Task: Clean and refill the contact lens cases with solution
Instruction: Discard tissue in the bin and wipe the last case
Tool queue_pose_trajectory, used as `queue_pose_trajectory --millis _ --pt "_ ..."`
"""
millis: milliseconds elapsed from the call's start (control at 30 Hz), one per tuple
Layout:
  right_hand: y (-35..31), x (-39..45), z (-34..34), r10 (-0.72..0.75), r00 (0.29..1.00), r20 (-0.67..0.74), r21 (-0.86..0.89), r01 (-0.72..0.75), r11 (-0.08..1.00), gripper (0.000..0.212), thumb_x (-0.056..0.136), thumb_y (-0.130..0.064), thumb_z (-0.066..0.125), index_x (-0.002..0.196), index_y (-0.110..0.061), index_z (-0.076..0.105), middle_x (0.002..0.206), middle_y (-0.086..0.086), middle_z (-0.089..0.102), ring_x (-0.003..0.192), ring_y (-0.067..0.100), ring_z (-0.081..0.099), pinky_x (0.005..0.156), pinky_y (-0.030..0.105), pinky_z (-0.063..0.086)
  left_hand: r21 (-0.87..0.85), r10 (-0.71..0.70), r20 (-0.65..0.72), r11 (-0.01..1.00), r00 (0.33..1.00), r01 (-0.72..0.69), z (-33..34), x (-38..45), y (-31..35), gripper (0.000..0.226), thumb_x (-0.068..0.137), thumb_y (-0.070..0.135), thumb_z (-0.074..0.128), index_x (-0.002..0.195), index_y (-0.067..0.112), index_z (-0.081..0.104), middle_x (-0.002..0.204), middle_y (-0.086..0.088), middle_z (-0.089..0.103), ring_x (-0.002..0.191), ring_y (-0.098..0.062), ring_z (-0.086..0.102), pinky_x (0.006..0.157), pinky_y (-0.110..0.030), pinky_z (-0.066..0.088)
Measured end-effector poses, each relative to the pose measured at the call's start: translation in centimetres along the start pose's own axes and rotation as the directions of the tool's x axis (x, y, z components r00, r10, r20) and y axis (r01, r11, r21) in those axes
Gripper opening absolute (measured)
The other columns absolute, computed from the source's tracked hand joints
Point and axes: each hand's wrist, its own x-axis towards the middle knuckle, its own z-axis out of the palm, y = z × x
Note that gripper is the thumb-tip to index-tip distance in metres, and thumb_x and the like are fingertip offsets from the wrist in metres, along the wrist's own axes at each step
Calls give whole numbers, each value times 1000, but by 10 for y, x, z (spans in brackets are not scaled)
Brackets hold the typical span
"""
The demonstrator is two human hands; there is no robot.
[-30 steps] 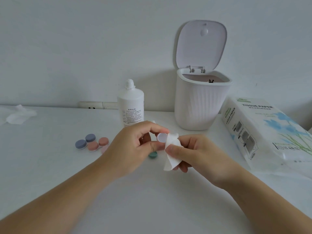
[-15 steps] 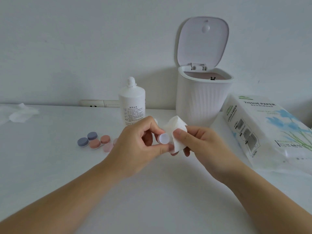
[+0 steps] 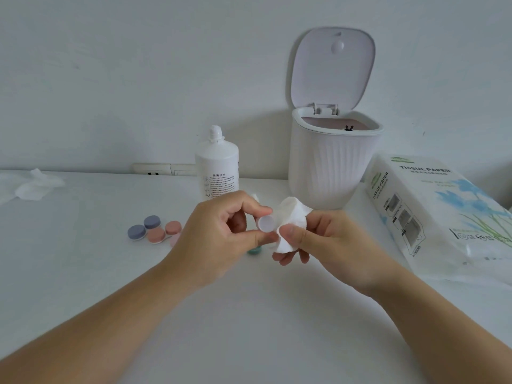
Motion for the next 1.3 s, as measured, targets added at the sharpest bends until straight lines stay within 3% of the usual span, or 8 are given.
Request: queue_pose_trajectory --millis 100,233,333,433,700,867,1033,1300 --pt "0 -1 -3 8 999 52 -13 -7 1000 27 94 -35 60 87 -13 75 81 6 78 74 17 72 64 29 45 11 11 59 1000 998 -11 -1 -1 3 32 64 45 82 93 39 70 78 -19 66 58 -22 47 58 -40 47" --pt "0 -2 -1 52 986 161 -30 -47 998 29 92 -34 63 81 -8 73 71 7 74 61 11 65 66 14 45 22 -27 180 999 983 23 -8 2 7 32 69 42 88 97 45 73 82 -18 68 60 -23 48 61 -42 47" --pt "0 -2 2 42 983 177 -4 -42 999 33 90 -36 63 83 -6 72 69 7 73 63 18 65 70 21 49 29 -6 179 1000 984 1 -8 1 8 36 76 22 85 99 47 74 69 -1 61 57 -7 46 58 -24 44" --pt "-1 -3 5 -13 996 87 46 9 999 25 94 -31 60 75 -19 72 66 6 71 57 13 61 59 11 42 24 14 58 1000 998 -15 -3 1 10 27 71 27 82 89 45 74 59 5 49 53 -5 43 55 -18 38" --pt "2 0 13 -72 994 -81 119 81 990 39 99 -40 48 79 -12 65 63 4 66 54 10 54 55 15 38 -45 37 -22 998 999 -38 9 -4 14 39 66 53 82 81 30 55 68 -16 53 57 -33 46 51 -45 43" --pt "3 -2 7 -14 999 46 -15 15 1000 45 101 -39 51 73 -5 62 60 0 65 51 5 50 55 12 37 -33 -55 127 998 990 60 -3 0 7 26 68 44 81 85 35 63 73 -18 60 57 -26 48 54 -42 46" --pt "3 -5 9 81 974 213 -142 -52 989 41 98 -42 56 66 -16 60 56 -3 64 47 5 51 52 13 39 44 -135 318 991 938 128 -15 2 3 26 68 51 79 92 48 70 60 13 50 57 -5 44 60 -26 39" --pt "4 1 5 -66 998 -18 31 66 997 40 104 -33 43 91 -10 72 82 10 75 69 20 67 60 30 48 -44 -113 147 992 983 121 -8 2 7 24 69 37 82 90 40 72 56 14 47 53 -7 41 57 -28 38"
